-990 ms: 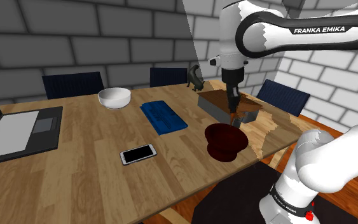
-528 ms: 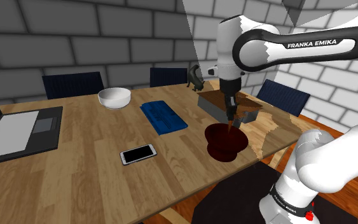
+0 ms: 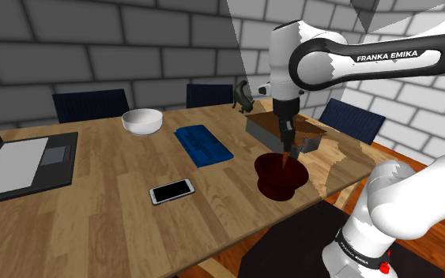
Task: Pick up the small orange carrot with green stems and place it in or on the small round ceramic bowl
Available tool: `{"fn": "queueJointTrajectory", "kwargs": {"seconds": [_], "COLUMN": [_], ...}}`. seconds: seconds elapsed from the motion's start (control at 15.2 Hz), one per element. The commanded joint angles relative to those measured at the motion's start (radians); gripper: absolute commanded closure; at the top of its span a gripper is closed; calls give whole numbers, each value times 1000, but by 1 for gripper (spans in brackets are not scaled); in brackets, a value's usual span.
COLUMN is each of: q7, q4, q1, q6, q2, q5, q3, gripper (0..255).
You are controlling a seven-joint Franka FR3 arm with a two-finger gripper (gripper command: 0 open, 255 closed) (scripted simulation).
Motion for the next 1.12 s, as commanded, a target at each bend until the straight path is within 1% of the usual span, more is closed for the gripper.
{"fn": "queueJointTrajectory", "kwargs": {"seconds": [0.0, 0.26, 0.53, 1.06], "q7": [0, 0, 1, 1], "q4": [0, 0, 152, 152], "q1": [0, 0, 1, 1], "q6": [0, 0, -113, -113], "q2": [0, 0, 40, 40], "q5": [0, 0, 6, 6], "q3": [0, 0, 11, 11], "gripper": [0, 0, 0, 0]}}
